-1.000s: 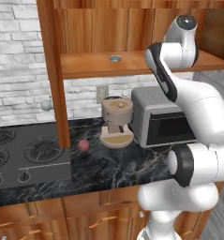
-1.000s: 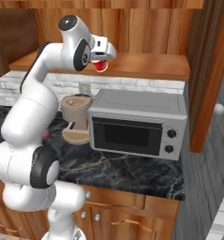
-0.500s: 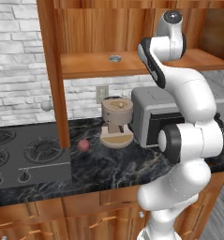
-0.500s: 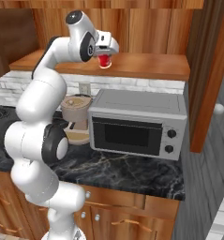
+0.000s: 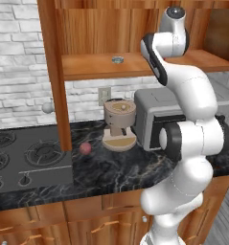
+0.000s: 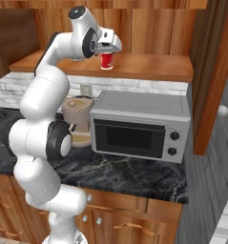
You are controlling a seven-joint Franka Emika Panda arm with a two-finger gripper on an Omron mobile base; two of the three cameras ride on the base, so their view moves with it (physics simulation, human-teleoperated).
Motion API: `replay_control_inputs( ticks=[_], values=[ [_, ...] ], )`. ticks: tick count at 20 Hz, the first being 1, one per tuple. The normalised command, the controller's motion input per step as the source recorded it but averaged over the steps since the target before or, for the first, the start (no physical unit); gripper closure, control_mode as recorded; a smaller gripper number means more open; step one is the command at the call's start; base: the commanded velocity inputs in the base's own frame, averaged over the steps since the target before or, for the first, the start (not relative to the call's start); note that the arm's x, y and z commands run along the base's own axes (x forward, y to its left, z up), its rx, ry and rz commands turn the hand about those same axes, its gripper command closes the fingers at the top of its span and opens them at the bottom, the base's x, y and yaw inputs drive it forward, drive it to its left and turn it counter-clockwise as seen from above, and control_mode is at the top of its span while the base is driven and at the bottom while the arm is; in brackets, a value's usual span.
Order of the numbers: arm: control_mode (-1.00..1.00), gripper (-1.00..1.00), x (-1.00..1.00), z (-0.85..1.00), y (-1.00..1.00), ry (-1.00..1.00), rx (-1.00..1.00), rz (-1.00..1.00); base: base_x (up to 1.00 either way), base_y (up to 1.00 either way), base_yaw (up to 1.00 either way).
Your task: Restock the canned food cabinet by taking the new fresh canned food from the counter and placing it in the cabinet. Then, take the old canned food from the cabinet and place it on the counter.
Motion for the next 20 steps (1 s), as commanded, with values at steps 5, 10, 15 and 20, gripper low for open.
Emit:
replay_control_inputs(
  ticks=[5, 10, 15, 20],
  values=[
    [-1.0, -1.0, -0.04, 0.0, 0.0, -0.25, 0.03, 0.0, 0.0, 0.0, 0.0],
    [-1.0, -1.0, -0.88, 0.06, 0.01, -0.36, 0.07, 0.0, 0.0, 0.0, 0.0],
    [-1.0, -1.0, -1.0, 0.28, 0.38, -0.32, 0.01, 0.09, 0.0, 0.0, 0.0],
    [-1.0, -1.0, -1.0, 0.47, 0.98, -0.14, -0.14, 0.23, 0.0, 0.0, 0.0]
  ],
)
